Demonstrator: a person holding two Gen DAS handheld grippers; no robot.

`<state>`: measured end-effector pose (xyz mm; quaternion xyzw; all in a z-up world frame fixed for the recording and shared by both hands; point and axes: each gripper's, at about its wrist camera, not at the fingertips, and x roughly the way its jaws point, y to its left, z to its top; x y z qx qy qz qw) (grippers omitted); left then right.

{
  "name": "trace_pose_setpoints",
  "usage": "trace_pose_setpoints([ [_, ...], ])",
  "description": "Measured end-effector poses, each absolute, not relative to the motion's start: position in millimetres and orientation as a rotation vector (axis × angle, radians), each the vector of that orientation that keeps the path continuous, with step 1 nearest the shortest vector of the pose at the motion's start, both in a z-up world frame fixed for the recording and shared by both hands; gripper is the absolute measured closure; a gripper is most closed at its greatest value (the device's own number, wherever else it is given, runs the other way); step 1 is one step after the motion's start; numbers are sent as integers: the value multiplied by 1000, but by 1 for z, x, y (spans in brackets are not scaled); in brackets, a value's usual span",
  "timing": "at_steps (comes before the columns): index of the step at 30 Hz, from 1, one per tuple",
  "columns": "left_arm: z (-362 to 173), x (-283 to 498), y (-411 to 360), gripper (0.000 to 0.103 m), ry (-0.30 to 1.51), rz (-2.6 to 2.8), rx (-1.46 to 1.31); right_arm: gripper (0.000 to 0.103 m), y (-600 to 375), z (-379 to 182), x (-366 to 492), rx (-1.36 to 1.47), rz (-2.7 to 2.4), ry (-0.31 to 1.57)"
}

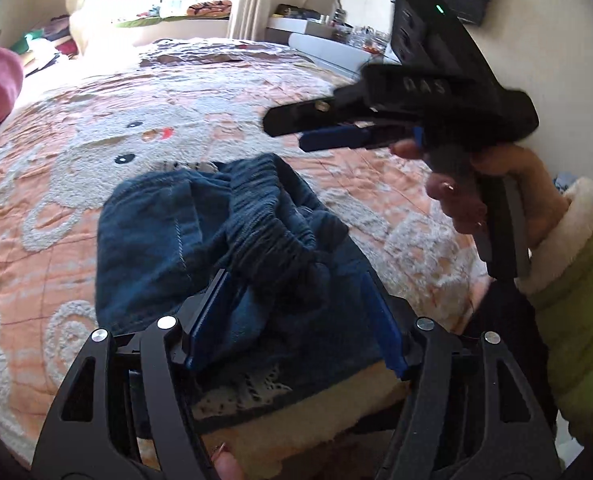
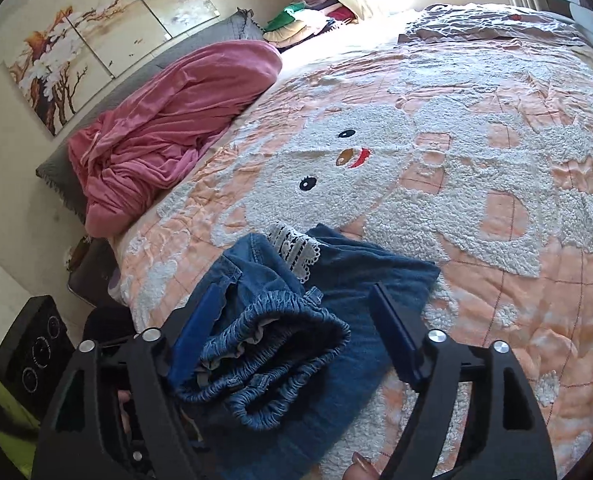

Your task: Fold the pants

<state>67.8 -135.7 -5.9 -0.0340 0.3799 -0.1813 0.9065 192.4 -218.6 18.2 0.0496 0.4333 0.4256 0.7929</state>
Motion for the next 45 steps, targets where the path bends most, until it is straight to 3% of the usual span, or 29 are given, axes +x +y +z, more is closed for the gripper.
trace_pose_setpoints([
  [8, -14, 56, -152, 40, 780, -420, -9, 17, -196, -19, 184, -98, 761, 1067],
  [11, -12, 53, -147, 39, 776, -450, -37, 18, -211, -29, 190, -48, 742, 1116],
  [21, 23, 48, -105, 32, 723, -324, -77, 16, -209, -20, 183, -102, 758, 1055],
  [35, 21, 55, -83, 27, 753, -239, -95, 16, -218, 20, 179, 20, 855, 902],
  [37, 22, 54, -85, 32, 747, -260, -93, 16, -215, 20, 180, 16, 849, 903],
  [39, 20, 54, -92, 52, 752, -288, -73, 16, -213, 19, 182, 26, 849, 908],
  [44, 3, 57, -109, 80, 810, -335, -10, 19, -205, 19, 190, 65, 855, 912],
  [45, -3, 57, -112, 81, 830, -336, 11, 22, -201, 19, 190, 52, 859, 912],
])
